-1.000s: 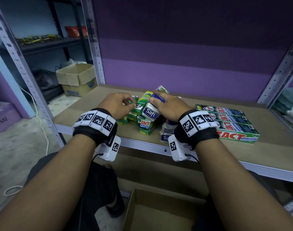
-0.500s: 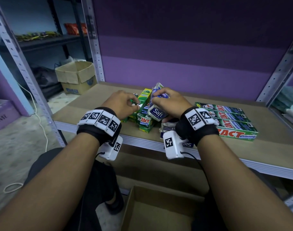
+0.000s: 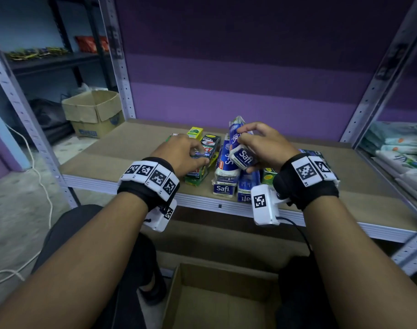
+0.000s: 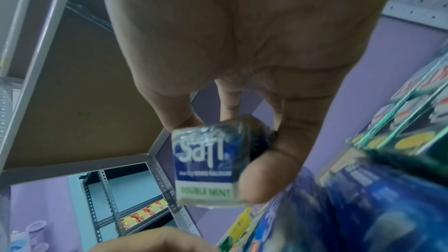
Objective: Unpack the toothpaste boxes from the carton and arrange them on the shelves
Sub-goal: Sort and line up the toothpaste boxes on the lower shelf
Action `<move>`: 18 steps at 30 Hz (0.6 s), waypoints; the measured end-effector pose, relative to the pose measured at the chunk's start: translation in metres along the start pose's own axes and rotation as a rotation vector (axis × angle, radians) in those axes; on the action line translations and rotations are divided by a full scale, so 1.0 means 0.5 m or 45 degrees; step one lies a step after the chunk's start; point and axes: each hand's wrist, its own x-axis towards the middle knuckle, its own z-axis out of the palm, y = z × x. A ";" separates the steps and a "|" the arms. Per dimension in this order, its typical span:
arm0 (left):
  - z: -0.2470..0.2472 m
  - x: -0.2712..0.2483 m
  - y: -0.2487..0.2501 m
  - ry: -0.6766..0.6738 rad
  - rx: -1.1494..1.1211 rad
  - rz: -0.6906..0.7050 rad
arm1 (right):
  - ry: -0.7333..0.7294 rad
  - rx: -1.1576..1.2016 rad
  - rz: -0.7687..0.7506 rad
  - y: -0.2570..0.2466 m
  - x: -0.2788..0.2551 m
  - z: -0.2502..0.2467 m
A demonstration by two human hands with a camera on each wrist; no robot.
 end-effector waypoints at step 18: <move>0.034 0.012 0.043 0.134 -0.039 -0.259 | -0.007 -0.374 0.112 0.041 -0.036 -0.023</move>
